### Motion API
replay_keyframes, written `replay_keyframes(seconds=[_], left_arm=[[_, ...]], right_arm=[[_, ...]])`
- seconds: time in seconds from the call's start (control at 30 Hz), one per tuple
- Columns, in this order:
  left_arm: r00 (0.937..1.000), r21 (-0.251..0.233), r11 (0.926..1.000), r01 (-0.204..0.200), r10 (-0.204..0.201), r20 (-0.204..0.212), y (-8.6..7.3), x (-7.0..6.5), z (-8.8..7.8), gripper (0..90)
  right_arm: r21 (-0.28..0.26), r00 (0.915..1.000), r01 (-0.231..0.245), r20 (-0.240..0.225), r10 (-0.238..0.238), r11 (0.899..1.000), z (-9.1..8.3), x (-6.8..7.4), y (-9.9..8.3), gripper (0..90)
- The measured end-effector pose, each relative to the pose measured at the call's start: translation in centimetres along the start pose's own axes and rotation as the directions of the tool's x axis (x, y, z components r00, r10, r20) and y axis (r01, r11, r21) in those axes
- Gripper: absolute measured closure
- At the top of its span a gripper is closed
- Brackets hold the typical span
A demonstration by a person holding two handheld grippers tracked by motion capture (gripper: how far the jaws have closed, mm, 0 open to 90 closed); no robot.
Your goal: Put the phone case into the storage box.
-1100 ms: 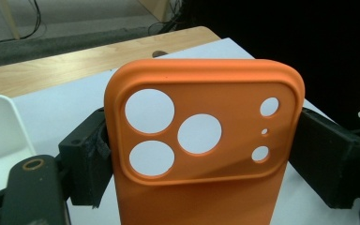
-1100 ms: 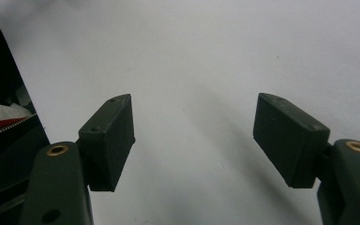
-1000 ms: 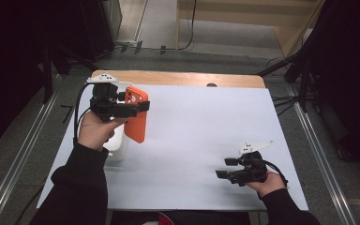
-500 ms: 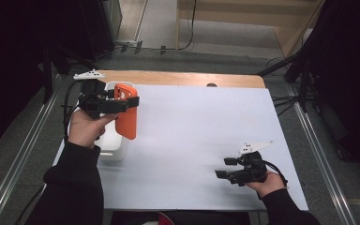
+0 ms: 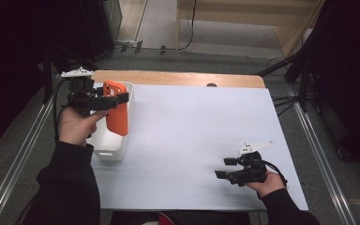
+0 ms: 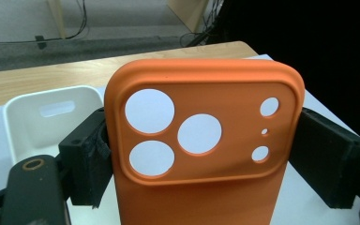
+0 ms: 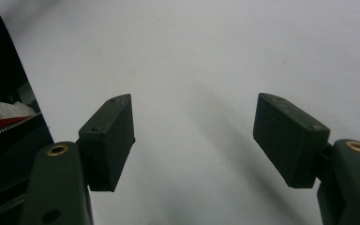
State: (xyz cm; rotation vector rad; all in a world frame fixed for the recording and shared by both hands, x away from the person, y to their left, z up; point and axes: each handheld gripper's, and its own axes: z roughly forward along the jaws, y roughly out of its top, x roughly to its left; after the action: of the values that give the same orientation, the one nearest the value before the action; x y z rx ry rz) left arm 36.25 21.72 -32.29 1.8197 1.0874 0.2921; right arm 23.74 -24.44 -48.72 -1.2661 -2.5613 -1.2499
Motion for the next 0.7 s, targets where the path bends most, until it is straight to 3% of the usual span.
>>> replay_keyframes(seconds=[0.33, 0.47, 0.7], left_arm=[[0.9983, -0.021, 0.9992, 0.034, -0.035, -0.047, 0.0, 1.7, 0.0, 16.4], [0.9961, -0.029, 0.9993, 0.025, -0.027, -0.084, -0.1, 2.0, 0.5, 16.4], [0.9935, -0.025, 0.9991, 0.033, -0.036, -0.108, 0.4, 2.4, 1.2, 16.4]], right_arm=[[-0.005, 1.0000, 0.003, -0.003, -0.003, 1.000, 0.0, 0.0, 0.0, 28.4], [-0.005, 1.0000, 0.003, -0.007, -0.003, 1.000, 0.0, 0.0, 0.1, 28.4], [-0.005, 1.0000, 0.004, -0.008, -0.004, 1.000, 0.0, 0.1, 0.2, 28.4]])
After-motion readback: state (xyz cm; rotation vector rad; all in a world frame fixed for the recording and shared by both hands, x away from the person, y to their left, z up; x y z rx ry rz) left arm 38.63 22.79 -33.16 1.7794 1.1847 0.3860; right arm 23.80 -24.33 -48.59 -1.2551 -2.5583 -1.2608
